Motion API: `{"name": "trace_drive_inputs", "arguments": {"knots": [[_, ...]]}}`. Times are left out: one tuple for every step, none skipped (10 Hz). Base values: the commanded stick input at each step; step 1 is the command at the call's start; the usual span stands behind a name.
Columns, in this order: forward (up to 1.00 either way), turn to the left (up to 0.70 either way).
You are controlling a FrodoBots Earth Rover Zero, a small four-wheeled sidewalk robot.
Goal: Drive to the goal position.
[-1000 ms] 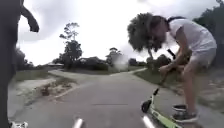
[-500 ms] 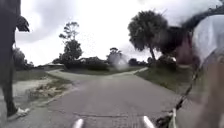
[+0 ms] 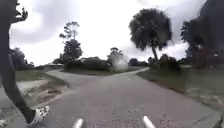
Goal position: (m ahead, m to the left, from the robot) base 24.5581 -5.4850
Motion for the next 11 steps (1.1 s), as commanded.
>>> {"name": "trace_drive_inputs", "arguments": {"knots": [[0.7,0.0],[0.7,0.0],[0.7,0.0],[0.7,0.0],[0.7,0.0],[0.7,0.0],[0.7,0.0],[0.7,0.0],[0.7,0.0],[0.7,-0.09],[0.7,-0.15]]}}
